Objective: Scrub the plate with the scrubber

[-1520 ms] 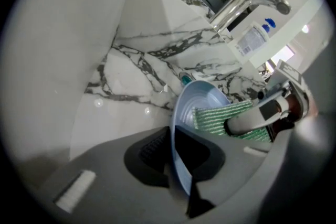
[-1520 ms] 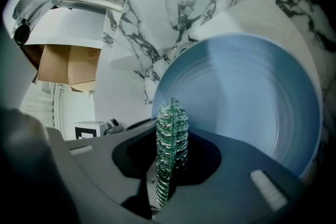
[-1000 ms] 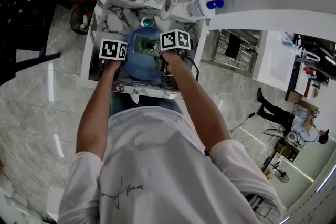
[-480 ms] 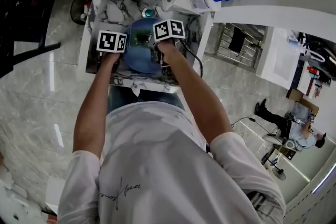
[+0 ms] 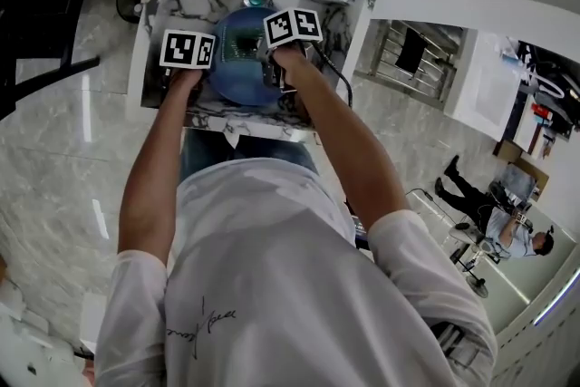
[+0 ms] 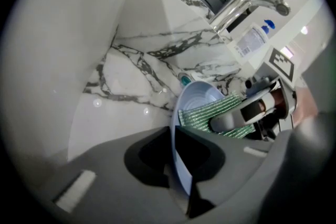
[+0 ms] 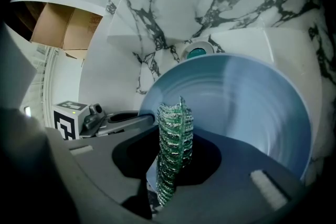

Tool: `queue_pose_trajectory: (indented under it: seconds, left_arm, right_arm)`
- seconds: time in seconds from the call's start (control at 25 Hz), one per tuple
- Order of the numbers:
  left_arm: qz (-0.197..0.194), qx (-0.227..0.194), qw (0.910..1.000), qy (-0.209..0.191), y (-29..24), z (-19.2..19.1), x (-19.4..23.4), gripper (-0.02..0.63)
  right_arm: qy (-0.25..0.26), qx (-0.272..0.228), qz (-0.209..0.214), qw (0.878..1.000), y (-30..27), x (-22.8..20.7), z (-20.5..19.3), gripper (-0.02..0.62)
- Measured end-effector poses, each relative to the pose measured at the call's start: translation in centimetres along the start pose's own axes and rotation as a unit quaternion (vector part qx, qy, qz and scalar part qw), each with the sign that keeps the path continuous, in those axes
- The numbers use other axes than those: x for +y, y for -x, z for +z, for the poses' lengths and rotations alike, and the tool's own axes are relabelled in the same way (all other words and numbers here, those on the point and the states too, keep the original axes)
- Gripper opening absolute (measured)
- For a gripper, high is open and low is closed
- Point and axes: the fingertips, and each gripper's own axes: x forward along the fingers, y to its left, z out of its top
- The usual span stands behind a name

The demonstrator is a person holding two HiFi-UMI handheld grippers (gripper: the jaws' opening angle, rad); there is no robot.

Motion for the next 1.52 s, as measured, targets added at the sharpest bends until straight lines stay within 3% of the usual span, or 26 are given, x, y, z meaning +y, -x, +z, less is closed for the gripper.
queue_pose_trajectory:
  seconds: [1.52]
  left_arm:
    - [0.004, 0.001, 1.0000, -0.002, 0.0, -0.2, 0.1, 0.083]
  right_arm:
    - [0.015, 0.014, -0.062, 0.998, 3.9, -4.6, -1.4, 0.054]
